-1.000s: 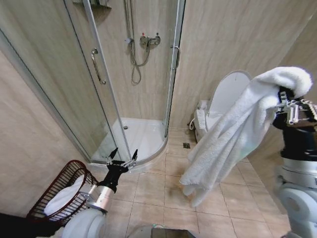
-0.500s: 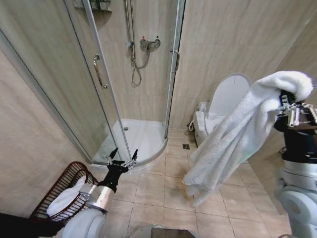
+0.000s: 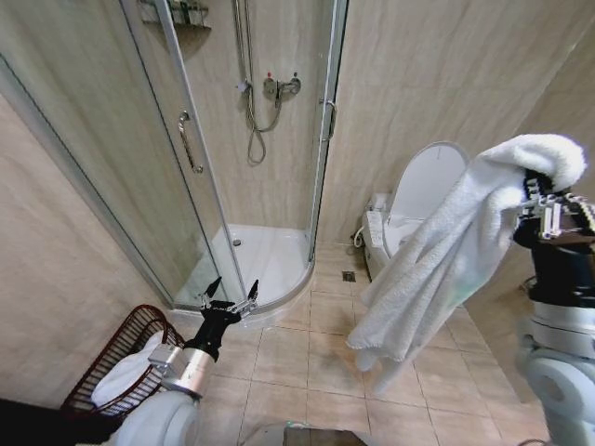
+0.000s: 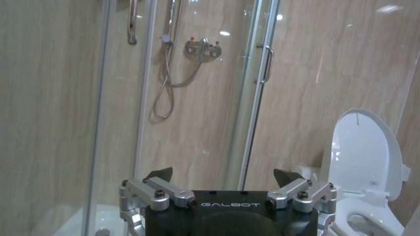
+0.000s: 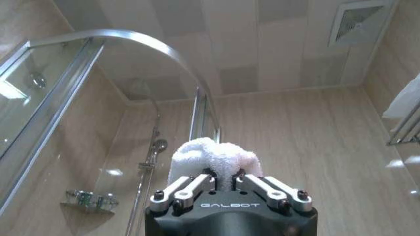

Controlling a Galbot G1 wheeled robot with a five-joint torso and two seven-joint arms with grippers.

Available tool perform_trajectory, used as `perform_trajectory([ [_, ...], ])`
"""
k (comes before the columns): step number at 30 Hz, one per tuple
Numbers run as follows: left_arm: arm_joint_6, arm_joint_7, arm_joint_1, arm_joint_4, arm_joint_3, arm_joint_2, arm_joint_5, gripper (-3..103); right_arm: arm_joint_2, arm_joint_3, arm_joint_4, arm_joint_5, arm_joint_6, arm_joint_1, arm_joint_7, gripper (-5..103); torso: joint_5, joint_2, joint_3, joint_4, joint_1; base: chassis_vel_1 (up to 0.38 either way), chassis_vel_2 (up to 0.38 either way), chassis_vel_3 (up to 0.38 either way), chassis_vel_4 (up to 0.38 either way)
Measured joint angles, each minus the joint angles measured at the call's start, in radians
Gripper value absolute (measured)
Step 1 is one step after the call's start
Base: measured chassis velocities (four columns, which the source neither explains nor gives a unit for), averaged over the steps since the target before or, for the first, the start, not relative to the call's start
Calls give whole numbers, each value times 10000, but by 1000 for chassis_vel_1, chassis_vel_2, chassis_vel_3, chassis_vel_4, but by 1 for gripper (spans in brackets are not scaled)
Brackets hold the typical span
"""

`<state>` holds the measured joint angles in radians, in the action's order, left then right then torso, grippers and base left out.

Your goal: Discard the used towel into the hamper.

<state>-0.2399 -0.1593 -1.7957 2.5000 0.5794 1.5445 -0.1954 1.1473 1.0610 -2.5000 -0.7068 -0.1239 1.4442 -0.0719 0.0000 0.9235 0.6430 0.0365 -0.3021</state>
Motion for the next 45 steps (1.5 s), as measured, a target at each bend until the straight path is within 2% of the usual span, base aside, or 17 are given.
perform_trajectory([
  [17, 0, 0, 0, 0, 0, 0, 0, 100, -397, -67, -1, -326, 128, -616, 141, 12, 0, 833, 456, 1, -375, 0, 0, 0, 0],
  [45, 0, 0, 0, 0, 0, 0, 0, 100, -352, -850, -1, -390, 238, -1789, 97, 12, 0, 2222, 1224, 0, -997, 0, 0, 0, 0],
])
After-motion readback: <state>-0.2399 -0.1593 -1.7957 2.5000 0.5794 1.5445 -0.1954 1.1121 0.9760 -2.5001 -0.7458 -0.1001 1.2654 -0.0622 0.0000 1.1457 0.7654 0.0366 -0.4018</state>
